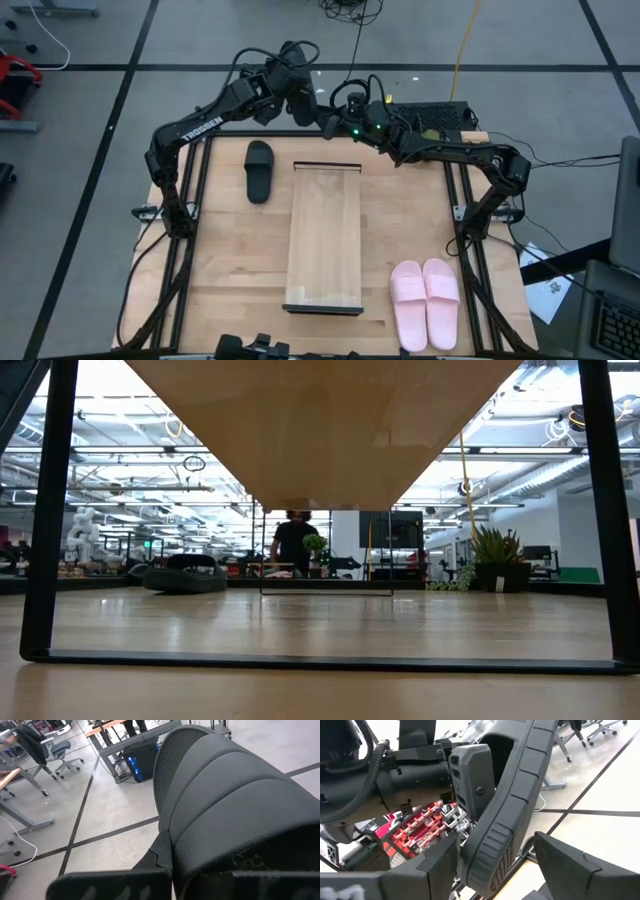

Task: Pick and place slides into the shelf
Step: Put the left black slipper on the shelf

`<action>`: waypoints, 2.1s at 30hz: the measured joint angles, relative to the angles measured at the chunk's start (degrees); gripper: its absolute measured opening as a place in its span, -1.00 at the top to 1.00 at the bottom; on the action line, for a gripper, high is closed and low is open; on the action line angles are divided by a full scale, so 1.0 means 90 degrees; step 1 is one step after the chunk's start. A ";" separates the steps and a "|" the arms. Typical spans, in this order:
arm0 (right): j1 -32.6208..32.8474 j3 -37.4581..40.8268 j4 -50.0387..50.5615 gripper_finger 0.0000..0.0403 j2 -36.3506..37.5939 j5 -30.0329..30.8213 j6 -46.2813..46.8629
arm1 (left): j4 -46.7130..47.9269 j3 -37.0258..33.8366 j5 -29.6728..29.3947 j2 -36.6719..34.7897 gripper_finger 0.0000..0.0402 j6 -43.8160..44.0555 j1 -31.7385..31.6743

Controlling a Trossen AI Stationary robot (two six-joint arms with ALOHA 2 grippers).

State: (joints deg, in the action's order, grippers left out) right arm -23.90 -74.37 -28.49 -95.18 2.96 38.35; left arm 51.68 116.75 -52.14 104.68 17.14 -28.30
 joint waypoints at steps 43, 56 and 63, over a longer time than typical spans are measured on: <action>0.0000 0.0007 -0.0019 0.68 0.0000 0.0207 -0.0441 | -0.0468 0.0007 0.0318 -0.0014 0.87 -0.0564 0.0296; -0.0056 -0.0006 -0.0004 0.70 0.0005 0.0263 -0.0483 | -0.0489 0.0004 0.0220 -0.0449 0.79 -0.0915 0.0412; -0.0080 -0.0029 -0.0183 0.71 0.0017 0.0067 -0.0370 | -0.0687 -0.0008 0.0180 -0.1018 0.79 -0.0978 0.0518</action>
State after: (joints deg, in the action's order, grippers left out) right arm -24.62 -74.63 -30.14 -95.02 3.57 35.01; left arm 45.49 116.68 -50.52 95.52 8.34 -23.64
